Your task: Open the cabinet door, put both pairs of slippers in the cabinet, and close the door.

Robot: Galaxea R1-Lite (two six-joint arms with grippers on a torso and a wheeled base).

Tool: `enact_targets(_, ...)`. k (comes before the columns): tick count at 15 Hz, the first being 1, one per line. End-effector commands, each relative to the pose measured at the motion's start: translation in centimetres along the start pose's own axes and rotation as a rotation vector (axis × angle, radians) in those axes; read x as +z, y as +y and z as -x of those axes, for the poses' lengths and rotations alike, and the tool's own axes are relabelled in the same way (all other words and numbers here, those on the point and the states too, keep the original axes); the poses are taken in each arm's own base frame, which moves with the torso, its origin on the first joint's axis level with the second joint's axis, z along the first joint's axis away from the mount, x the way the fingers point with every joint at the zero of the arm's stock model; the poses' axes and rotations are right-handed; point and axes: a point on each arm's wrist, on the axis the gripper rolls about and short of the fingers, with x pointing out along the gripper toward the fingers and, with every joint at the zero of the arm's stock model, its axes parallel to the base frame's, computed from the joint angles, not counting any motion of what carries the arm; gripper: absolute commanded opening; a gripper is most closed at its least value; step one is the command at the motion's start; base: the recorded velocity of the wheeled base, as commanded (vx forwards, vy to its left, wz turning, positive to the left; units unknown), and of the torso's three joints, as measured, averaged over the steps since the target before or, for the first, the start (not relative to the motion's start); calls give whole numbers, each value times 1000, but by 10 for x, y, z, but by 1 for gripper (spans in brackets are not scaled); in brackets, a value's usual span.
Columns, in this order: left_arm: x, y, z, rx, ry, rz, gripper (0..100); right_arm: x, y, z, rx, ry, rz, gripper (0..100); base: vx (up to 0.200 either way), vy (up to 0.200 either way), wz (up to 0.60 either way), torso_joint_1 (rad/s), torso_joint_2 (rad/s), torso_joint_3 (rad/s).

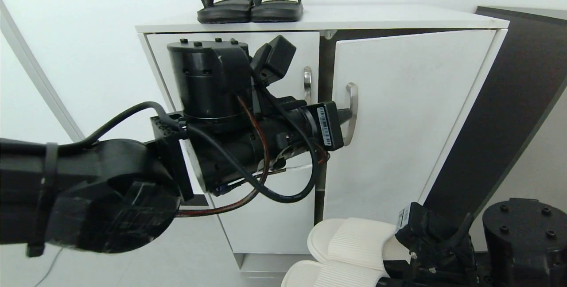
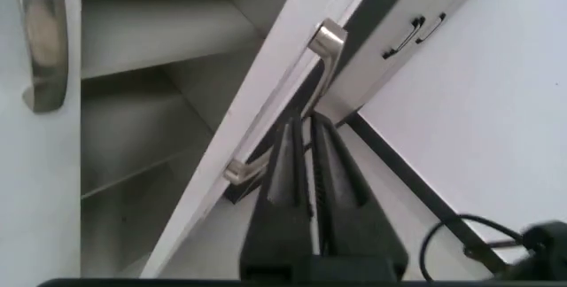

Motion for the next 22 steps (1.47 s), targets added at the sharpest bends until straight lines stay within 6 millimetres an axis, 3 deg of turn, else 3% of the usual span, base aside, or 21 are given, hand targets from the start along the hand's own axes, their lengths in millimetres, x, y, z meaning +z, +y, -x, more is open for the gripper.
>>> enact_targets(1,4,-10,24,-10,-19,-4,0,-1,0,1,1,4,2,0,0,0,0,0,0,0)
enact_targets(5,1,9,33,29,-77,-1,0,-7,5,0,24,24,14,0,0,0,0,0,0,0)
enact_targets(9,4,41,13,88,-124,4,0,-9,5,1,25,33,33,0,0,0,0,0,0,0)
enact_targets(12,5,46,-5,87,-129,11,0,-14,11,1,46,49,42,0,0,0,0,0,0,0)
enact_targets(22,3,44,-33,59,-140,13,0,-17,13,0,54,66,44,0,0,0,0,0,0,0)
